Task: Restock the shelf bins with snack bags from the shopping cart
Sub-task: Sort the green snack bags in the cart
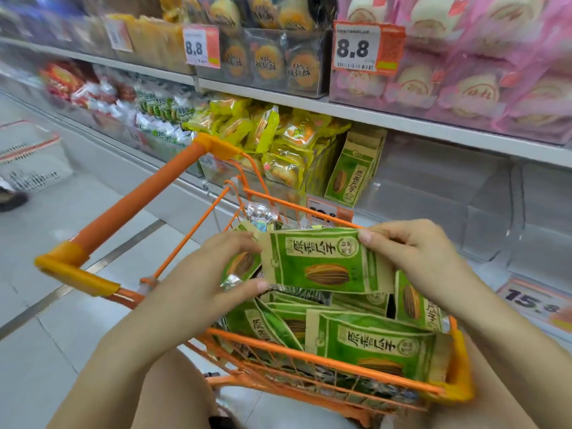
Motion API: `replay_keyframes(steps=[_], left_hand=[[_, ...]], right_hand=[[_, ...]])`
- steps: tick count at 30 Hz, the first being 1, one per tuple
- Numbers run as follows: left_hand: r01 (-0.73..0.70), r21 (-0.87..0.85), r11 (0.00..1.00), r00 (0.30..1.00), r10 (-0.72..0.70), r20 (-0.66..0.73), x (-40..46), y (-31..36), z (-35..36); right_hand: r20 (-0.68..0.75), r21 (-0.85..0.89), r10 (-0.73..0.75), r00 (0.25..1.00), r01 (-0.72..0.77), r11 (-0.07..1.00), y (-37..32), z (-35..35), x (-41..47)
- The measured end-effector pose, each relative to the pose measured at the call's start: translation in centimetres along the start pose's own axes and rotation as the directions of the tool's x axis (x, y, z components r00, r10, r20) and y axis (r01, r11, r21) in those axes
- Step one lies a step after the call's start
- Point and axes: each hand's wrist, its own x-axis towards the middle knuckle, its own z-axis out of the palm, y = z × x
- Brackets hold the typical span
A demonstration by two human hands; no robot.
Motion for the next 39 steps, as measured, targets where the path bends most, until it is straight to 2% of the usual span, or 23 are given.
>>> replay_keyframes(steps=[3, 5, 7, 10, 12, 14, 15, 17, 18, 20, 21, 24, 27, 30, 32, 35, 37, 39], left_hand=[[-0.026, 0.094, 0.995, 0.987, 0.011, 0.158, -0.3, 0.7, 0.7], [-0.044, 0.25, 0.967, 0.963, -0.026, 0.268, 0.0, 1.4, 1.2], [-0.077, 0.344, 0.936, 0.947, -0.039, 0.319, 0.0, 2.0, 1.6], [-0.274, 0.464, 0.842, 0.926, 0.1, 0.364, 0.4, 2.3, 2.5], [-0.32, 0.605, 0.729, 0.905, 0.048, 0.422, 0.8, 3.9, 3.5], [-0.398, 0.675, 0.621, 0.862, 0.001, 0.507, 0.9, 5.0, 5.1], [-0.397, 0.694, 0.6, 0.853, -0.039, 0.521, 1.1, 5.2, 5.7], [-0.424, 0.706, 0.566, 0.851, -0.017, 0.525, 1.8, 5.3, 5.5], [-0.427, 0.689, 0.585, 0.854, 0.01, 0.521, 1.7, 4.9, 5.1], [-0.395, 0.639, 0.66, 0.882, 0.079, 0.464, 1.9, 4.0, 3.7], [-0.408, 0.625, 0.666, 0.896, 0.159, 0.415, 2.2, 3.6, 2.5], [-0.318, 0.475, 0.82, 0.938, 0.201, 0.281, 2.6, 3.1, -1.7], [-0.296, 0.4, 0.867, 0.948, 0.318, 0.012, 3.5, 3.3, -4.6], [-0.278, 0.301, 0.912, 0.882, 0.366, -0.296, 4.9, 4.1, -3.3], [-0.365, 0.232, 0.902, 0.803, 0.431, -0.412, 5.8, 4.2, -0.7], [-0.496, 0.278, 0.822, 0.722, 0.569, -0.394, 6.8, 3.2, 3.0], [-0.532, 0.309, 0.789, 0.708, 0.614, -0.349, 7.0, 2.8, 4.2], [-0.542, 0.333, 0.772, 0.702, 0.634, -0.325, 7.3, 2.5, 4.8]], right_hand=[[-0.024, 0.178, 0.129, 0.991, -0.123, 0.976, 1.5, 0.2, 0.4], [-0.047, 0.323, 0.225, 0.973, -0.198, 0.925, 2.5, 0.3, 0.6], [-0.056, 0.416, 0.287, 0.956, -0.239, 0.877, 3.2, 0.2, 0.7], [-0.043, 0.467, 0.307, 0.951, -0.252, 0.848, 3.8, 0.0, 0.7], [-0.044, 0.475, 0.304, 0.952, -0.248, 0.844, 4.0, -0.1, 1.0], [-0.04, 0.475, 0.301, 0.953, -0.247, 0.845, 3.8, 0.0, 1.4], [-0.039, 0.471, 0.297, 0.954, -0.244, 0.848, 3.6, 0.1, 1.6], [-0.034, 0.463, 0.284, 0.958, -0.237, 0.854, 3.5, 0.3, 1.9], [-0.031, 0.469, 0.282, 0.959, -0.235, 0.851, 3.4, 0.4, 1.9], [-0.04, 0.489, 0.276, 0.96, -0.222, 0.844, 3.5, 0.5, 1.8], [-0.051, 0.496, 0.275, 0.96, -0.215, 0.842, 3.5, 0.3, 1.7], [-0.106, 0.514, 0.306, 0.946, -0.211, 0.831, 4.0, -0.4, 1.6], [-0.106, 0.571, 0.352, 0.93, -0.232, 0.787, 4.3, -1.0, 1.6], [-0.013, 0.646, 0.375, 0.927, -0.278, 0.711, 4.0, -0.5, 1.3], [0.092, 0.743, 0.381, 0.92, -0.319, 0.589, 3.6, 0.2, 1.2], [0.221, 0.856, 0.35, 0.91, -0.353, 0.377, 2.9, 0.7, 1.0], [0.246, 0.889, 0.311, 0.918, -0.341, 0.305, 2.5, 0.5, 1.0], [0.258, 0.902, 0.257, 0.931, -0.327, 0.282, 2.6, 0.2, 1.0]])
